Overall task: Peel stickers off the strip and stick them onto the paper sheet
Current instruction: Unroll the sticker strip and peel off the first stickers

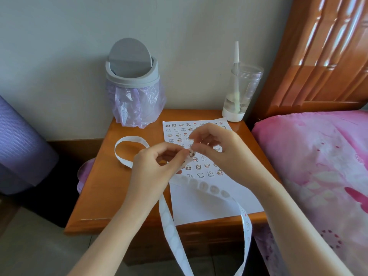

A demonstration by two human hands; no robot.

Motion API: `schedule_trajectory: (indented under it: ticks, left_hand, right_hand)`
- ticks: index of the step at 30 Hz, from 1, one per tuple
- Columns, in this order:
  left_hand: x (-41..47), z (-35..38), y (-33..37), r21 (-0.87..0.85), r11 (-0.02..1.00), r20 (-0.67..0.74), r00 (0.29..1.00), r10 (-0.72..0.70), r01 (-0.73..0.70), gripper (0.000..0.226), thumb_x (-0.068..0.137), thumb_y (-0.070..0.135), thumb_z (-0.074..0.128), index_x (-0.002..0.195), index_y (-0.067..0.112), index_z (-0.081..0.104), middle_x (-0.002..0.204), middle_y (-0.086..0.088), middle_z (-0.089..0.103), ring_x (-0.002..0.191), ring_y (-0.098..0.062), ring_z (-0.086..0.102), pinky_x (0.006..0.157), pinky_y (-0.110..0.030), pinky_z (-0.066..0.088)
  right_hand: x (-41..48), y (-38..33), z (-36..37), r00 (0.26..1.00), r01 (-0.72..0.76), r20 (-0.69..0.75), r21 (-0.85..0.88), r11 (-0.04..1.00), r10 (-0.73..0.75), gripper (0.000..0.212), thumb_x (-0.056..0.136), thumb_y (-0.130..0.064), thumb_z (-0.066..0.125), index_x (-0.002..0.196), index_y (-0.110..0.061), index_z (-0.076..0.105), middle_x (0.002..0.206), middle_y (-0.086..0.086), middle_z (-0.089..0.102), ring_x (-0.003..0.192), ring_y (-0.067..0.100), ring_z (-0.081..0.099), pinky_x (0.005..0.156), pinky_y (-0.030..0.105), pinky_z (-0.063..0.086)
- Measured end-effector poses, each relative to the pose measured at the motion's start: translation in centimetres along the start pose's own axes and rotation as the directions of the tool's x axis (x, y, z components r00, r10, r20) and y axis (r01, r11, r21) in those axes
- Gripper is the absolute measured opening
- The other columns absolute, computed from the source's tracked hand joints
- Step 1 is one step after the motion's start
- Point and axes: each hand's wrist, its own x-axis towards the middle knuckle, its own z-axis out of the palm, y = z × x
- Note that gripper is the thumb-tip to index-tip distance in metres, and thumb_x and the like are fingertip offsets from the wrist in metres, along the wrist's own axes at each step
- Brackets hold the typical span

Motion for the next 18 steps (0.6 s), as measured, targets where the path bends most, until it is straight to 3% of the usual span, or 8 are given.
schedule_trajectory:
  ticks: [3, 9, 13, 18]
  left_hand:
    - [0.02, -0.01, -0.25, -0.057, 0.998, -0.025, 1.000, -0.014, 0.012, 0.012, 0.074, 0.036, 0.066, 0.083, 0.030, 0.069, 0.072, 0.012, 0.071, 0.071, -0.002, 0.069, 0.061, -0.013, 0.054]
    - [-0.02, 0.05, -0.42, -0.101, 0.994, -0.017, 0.999, -0.045, 0.043, 0.017, 0.074, 0.039, 0.063, 0.086, 0.029, 0.070, 0.080, 0.011, 0.072, 0.078, -0.007, 0.070, 0.070, -0.025, 0.059]
    - [-0.03, 0.23, -0.42, -0.100, 0.994, -0.010, 0.999, -0.050, 0.048, 0.022, 0.073, 0.039, 0.063, 0.088, 0.026, 0.071, 0.079, 0.009, 0.072, 0.078, -0.009, 0.070, 0.072, -0.026, 0.059]
    - [-0.01, 0.44, -0.57, -0.105, 0.991, 0.024, 0.996, -0.085, 0.087, 0.020, 0.074, 0.034, 0.066, 0.091, 0.024, 0.072, 0.080, 0.009, 0.073, 0.076, -0.005, 0.070, 0.070, -0.021, 0.058]
  right_hand:
    - [-0.18, 0.28, -0.43, 0.991, -0.104, -0.066, 0.118, 0.987, 0.113, 0.006, 0.084, -0.025, 0.066, 0.090, -0.023, 0.067, 0.079, -0.011, 0.065, 0.069, 0.002, 0.059, 0.066, 0.018, 0.050]
    - [-0.42, 0.49, 0.11, 0.977, -0.202, -0.021, 0.192, 0.960, 0.210, 0.009, 0.083, -0.025, 0.067, 0.088, -0.019, 0.071, 0.074, -0.009, 0.069, 0.059, -0.001, 0.058, 0.057, 0.015, 0.048]
    - [-0.49, 0.40, 0.10, 0.973, -0.219, -0.012, 0.279, 0.935, 0.231, 0.010, 0.085, -0.019, 0.066, 0.087, -0.012, 0.072, 0.071, -0.006, 0.068, 0.054, -0.001, 0.054, 0.054, 0.014, 0.046]
    - [-0.58, 0.86, -0.26, 0.978, -0.201, -0.006, 0.229, 0.952, 0.208, 0.009, 0.087, -0.020, 0.063, 0.089, -0.014, 0.070, 0.069, -0.010, 0.067, 0.056, 0.000, 0.056, 0.058, 0.016, 0.049]
